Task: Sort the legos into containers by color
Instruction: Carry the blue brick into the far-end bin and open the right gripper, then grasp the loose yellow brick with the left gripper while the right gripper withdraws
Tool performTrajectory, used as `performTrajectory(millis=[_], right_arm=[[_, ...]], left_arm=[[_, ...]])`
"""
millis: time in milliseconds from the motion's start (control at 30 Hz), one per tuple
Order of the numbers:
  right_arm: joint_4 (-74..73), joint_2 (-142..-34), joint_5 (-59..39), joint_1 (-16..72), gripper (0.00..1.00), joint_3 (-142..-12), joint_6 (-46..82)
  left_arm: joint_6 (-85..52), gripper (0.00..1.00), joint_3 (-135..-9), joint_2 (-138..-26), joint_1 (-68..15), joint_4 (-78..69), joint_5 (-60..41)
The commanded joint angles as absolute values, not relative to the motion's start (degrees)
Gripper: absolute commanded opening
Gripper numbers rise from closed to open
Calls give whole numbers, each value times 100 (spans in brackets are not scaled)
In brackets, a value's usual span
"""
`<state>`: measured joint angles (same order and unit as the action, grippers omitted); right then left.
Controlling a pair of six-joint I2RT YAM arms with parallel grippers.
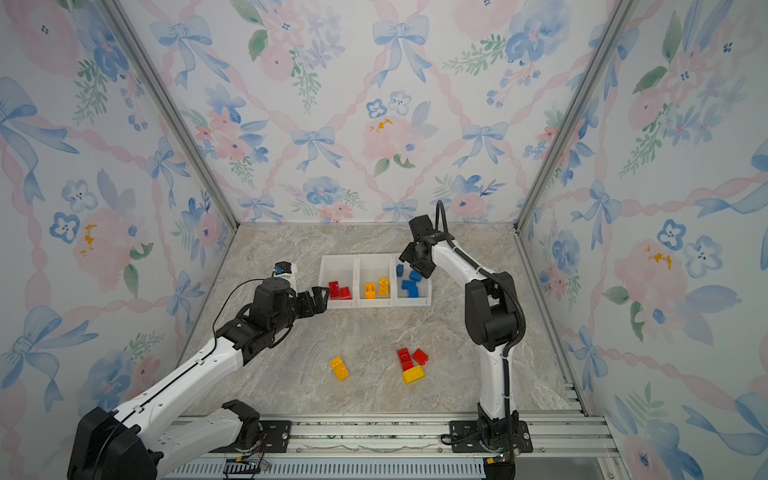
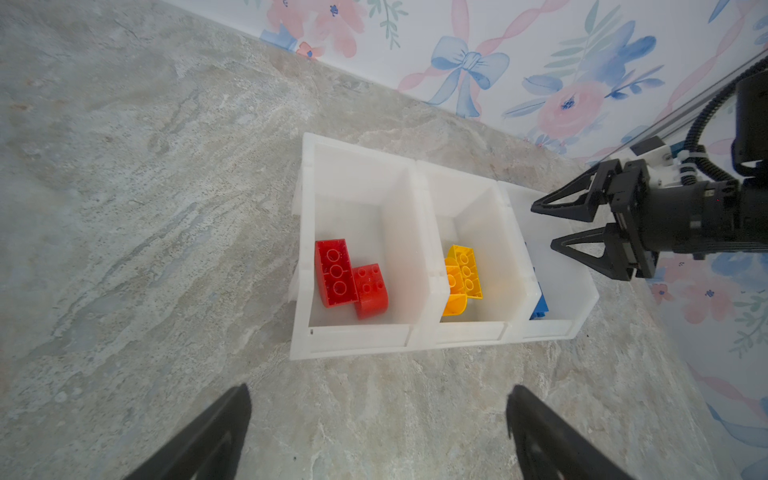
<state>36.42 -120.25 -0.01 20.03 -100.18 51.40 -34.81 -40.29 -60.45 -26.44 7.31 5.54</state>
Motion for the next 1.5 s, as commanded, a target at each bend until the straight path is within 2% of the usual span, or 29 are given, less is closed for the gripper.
performTrajectory(millis=[0, 467, 733, 1000, 1300, 1467], right_arm=[[3695, -11751, -35, 2037, 71, -9973, 5012], [3677, -10264, 87, 2483, 73, -8500, 4675], [3960, -9512, 278, 2811, 78, -7733, 4288], [4281, -8660, 275, 2927, 88, -7116, 3954], [4642, -8383, -222, 2911, 92, -6918, 3291], [4842, -8151, -450, 2862, 94, -6807, 2956]], left_arm=[[-3546, 98, -4030, -6056, -2608, 703, 625], [-3581, 98, -3729, -5935, -2635, 714, 449], [-3978, 98, -3480, -5853, -2885, 767, 389], [-4949, 98, -3442, -5945, -3696, 1447, 827], [-6736, 92, -3727, -6159, -4855, 2838, 1515], [-7557, 87, -3793, -6429, -5329, 3040, 1270]])
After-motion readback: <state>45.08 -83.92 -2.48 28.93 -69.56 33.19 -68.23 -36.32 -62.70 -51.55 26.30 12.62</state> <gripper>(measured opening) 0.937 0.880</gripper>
